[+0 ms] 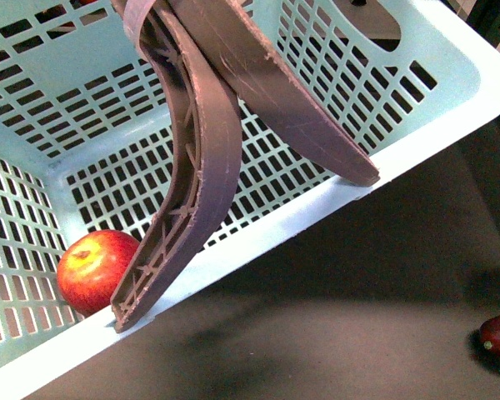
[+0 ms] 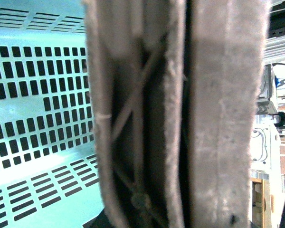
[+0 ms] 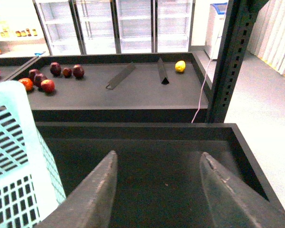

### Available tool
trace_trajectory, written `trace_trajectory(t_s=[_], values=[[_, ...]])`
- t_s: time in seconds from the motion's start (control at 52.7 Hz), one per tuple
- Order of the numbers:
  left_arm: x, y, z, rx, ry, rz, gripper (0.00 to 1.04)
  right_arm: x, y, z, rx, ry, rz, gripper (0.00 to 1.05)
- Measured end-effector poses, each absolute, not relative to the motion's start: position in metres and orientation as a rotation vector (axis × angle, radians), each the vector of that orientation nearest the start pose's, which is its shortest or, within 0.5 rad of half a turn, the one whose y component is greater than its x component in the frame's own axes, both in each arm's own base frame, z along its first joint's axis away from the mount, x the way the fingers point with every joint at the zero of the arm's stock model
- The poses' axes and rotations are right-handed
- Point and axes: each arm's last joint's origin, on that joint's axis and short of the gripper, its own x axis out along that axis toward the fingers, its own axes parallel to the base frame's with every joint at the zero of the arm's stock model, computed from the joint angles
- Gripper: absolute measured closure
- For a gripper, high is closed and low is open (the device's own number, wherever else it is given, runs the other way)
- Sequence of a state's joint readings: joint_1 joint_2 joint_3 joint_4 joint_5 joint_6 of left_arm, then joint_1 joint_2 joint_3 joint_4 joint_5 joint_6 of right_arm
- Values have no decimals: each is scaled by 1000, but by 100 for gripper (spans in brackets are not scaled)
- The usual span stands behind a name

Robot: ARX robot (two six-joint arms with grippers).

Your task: Pick apple with right arm and hold basket with left

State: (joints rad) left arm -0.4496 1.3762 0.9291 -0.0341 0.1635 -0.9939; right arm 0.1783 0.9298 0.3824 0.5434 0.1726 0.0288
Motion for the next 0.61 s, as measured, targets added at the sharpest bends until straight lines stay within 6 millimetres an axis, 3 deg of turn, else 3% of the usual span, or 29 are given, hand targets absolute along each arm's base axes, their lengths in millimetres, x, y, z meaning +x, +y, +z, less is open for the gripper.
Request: trace_trajectory(t_s=[0.266, 0.608], values=[[270, -134, 266, -872, 733, -303, 91, 167, 15, 206, 3, 10, 2, 103], [270, -134, 266, -872, 733, -303, 91, 145, 0, 188, 3, 8, -2, 103]])
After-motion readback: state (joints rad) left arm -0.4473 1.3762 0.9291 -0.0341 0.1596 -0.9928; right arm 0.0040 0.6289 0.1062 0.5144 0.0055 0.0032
